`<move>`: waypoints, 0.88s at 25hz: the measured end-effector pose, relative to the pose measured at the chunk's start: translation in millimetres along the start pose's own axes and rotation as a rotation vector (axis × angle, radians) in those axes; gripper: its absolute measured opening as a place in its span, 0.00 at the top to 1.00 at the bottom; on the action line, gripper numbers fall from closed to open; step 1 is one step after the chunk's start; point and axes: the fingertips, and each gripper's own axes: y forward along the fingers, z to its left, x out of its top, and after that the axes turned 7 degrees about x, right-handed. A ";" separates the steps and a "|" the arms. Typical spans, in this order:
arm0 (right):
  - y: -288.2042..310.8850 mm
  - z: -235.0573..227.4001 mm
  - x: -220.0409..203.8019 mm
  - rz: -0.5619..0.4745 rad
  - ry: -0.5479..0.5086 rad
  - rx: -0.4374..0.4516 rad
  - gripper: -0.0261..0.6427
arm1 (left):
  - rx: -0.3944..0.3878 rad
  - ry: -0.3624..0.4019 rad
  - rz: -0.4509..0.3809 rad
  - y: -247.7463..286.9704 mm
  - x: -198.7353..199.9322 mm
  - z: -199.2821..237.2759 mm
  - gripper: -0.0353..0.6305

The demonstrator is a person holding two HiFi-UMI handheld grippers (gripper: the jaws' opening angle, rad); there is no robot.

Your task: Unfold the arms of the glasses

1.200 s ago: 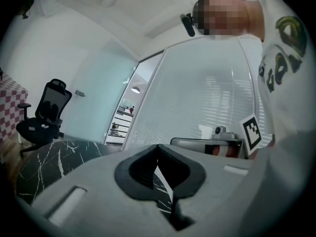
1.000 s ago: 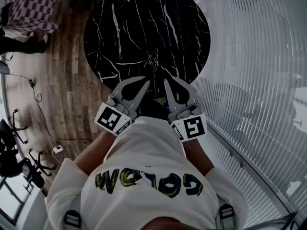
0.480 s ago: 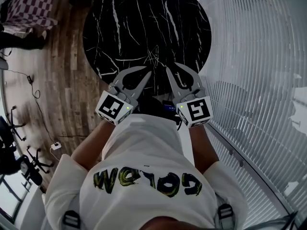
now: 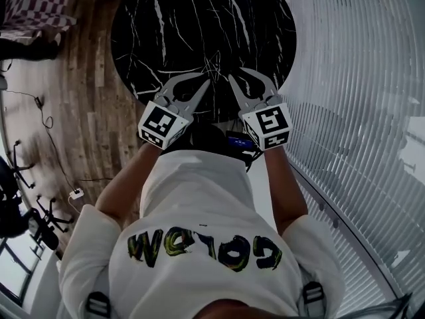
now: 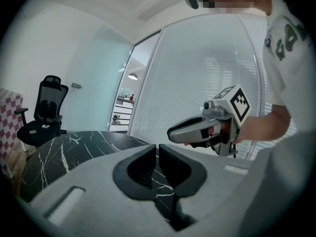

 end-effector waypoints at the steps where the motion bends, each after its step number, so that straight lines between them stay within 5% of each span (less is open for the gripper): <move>1: 3.9 -1.7 -4.6 0.017 0.000 0.003 0.86 | 0.000 -0.004 0.011 2.7 -4.7 2.1 0.91; 22: 98.7 -39.1 -148.5 0.301 0.194 -0.013 0.85 | 0.047 -0.008 0.294 62.2 -144.8 43.9 0.89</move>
